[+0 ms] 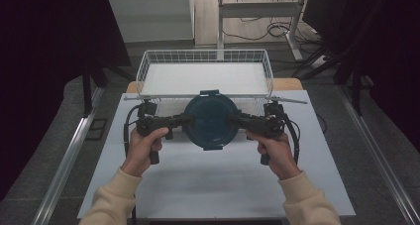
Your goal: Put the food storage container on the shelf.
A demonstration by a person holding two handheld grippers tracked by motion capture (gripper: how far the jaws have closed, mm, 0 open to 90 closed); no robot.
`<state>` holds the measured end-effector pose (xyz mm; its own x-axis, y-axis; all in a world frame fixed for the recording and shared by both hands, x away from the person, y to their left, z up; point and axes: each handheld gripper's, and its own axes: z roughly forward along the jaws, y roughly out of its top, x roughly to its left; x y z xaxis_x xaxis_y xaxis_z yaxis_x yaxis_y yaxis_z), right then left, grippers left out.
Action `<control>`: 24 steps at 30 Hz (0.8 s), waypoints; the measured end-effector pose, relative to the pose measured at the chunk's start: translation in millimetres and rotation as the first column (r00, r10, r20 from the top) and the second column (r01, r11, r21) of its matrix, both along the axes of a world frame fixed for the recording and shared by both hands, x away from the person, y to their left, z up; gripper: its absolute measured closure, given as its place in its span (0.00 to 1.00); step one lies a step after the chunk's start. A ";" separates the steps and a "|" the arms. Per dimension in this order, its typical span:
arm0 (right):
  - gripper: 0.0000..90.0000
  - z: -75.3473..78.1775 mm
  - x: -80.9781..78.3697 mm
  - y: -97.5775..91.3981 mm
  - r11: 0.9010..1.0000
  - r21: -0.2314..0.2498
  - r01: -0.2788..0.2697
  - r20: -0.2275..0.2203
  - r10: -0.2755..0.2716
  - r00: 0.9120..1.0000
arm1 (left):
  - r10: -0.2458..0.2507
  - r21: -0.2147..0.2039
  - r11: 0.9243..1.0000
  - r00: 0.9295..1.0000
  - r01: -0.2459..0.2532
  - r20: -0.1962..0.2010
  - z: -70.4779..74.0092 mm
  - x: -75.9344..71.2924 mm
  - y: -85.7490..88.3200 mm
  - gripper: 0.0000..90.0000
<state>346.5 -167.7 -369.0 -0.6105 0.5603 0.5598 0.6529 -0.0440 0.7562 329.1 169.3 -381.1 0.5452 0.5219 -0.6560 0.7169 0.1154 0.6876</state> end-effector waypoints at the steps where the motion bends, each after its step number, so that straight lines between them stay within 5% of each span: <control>1: 0.46 0.0 0.0 0.0 1.000 0.000 0.000 0.000 0.000 1.000 | 0.001 -0.001 1.000 1.000 -0.001 0.003 3.0 1.6 -0.4 0.52; 24: 0.46 70.3 38.6 6.3 1.000 -0.005 0.008 0.081 -0.007 0.997 | -0.021 0.007 1.000 0.998 0.021 0.065 67.5 42.3 6.1 0.51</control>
<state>385.1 -161.4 -298.8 -0.6494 0.5678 0.5058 0.5893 -0.0447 0.8067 371.4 175.4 -313.6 0.5977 0.5140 -0.6153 0.6726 0.0962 0.7337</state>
